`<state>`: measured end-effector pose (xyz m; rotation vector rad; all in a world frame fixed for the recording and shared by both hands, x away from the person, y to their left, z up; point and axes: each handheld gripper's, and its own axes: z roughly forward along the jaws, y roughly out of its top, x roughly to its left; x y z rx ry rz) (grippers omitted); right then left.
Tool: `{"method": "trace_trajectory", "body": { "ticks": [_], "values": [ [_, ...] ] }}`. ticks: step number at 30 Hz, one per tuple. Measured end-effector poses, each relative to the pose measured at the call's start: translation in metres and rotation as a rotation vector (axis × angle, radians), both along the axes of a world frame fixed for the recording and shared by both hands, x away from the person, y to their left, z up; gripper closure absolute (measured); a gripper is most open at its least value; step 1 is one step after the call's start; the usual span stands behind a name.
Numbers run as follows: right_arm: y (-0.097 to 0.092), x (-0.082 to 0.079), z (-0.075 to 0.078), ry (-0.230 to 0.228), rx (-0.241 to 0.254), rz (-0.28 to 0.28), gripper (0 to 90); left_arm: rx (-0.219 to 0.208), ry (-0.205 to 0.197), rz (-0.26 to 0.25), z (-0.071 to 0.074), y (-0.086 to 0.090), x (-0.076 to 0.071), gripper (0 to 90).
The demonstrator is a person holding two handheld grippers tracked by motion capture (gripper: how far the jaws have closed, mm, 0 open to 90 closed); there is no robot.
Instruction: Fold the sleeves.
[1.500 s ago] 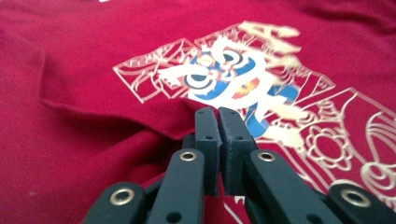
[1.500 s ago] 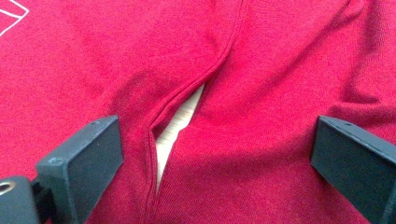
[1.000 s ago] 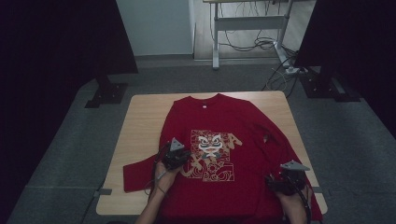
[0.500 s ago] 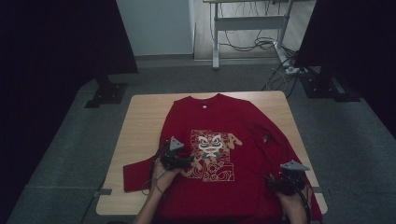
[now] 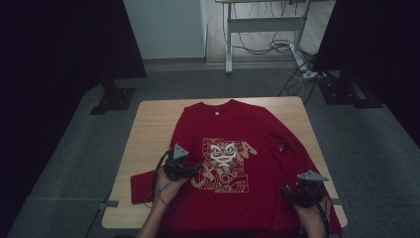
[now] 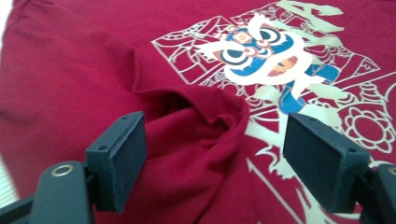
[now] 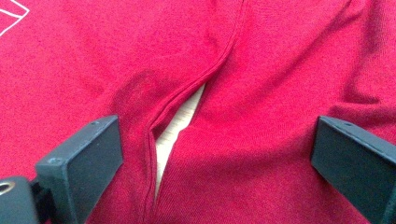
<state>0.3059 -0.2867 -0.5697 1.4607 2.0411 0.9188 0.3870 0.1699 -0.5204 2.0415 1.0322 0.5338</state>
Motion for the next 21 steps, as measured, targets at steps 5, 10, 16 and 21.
{"method": "trace_trajectory", "body": {
  "ticks": [5, 10, 16, 21],
  "values": [
    [0.000, 0.000, 0.000, 0.000, 0.000, 0.000, 2.5, -0.014, 0.003, 0.029, 0.003, 0.016, -0.003, 21.9],
    [0.000, 0.000, 0.000, 0.000, 0.000, 0.000, 2.5, -0.056, 0.003, 0.046, 0.011, 0.037, -0.014, 20.3],
    [0.000, 0.000, 0.000, 0.000, 0.000, 0.000, 2.5, -0.064, 0.008, 0.047, 0.011, 0.050, -0.020, 18.5],
    [0.000, 0.000, 0.000, 0.000, 0.000, 0.000, 2.5, -0.067, 0.022, 0.068, 0.010, 0.064, -0.024, 17.4]
  ]
}}
